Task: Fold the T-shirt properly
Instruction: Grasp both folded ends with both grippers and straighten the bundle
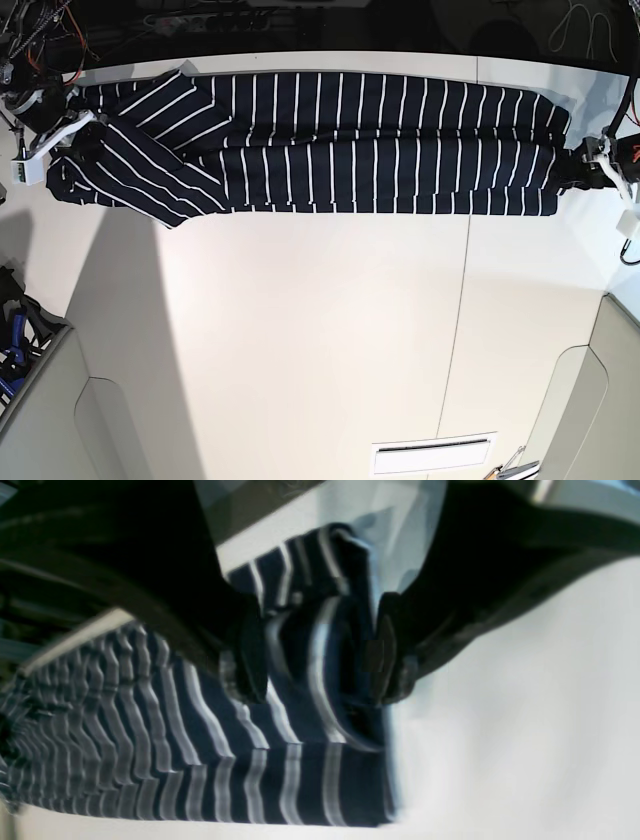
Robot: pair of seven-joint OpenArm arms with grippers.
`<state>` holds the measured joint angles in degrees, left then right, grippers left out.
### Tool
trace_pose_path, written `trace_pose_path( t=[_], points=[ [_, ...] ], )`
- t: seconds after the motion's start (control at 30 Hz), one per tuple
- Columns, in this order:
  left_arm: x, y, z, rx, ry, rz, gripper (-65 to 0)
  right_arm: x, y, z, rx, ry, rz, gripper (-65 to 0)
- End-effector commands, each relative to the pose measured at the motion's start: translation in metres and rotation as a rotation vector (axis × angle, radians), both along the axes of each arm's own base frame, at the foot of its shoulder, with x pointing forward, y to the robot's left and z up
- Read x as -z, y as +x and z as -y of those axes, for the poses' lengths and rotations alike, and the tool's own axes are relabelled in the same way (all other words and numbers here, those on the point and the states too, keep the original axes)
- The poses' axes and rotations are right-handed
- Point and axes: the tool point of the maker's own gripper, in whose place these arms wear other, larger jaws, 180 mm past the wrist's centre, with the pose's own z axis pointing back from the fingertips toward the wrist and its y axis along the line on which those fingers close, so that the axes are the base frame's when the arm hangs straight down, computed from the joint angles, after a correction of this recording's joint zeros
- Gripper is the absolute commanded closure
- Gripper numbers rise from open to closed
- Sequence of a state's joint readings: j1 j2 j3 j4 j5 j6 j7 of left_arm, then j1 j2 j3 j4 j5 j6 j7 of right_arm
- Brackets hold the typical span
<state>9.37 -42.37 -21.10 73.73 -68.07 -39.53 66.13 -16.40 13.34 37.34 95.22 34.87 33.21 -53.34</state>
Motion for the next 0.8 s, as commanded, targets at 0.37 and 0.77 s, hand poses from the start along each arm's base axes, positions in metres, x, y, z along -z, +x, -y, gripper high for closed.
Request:
trace_pose_path(
  t=[0.37,0.77],
  points=[
    [0.000,-0.006,-0.021,-0.113,0.029,0.087,-47.9,-0.018,0.015,-0.002,-0.002,0.043,0.081,0.0],
    [0.026,-0.018,0.000,-0.148,-0.006,0.078,-47.9,-0.019,0.015,-0.004,-0.003,0.062,0.085,0.0]
  ],
)
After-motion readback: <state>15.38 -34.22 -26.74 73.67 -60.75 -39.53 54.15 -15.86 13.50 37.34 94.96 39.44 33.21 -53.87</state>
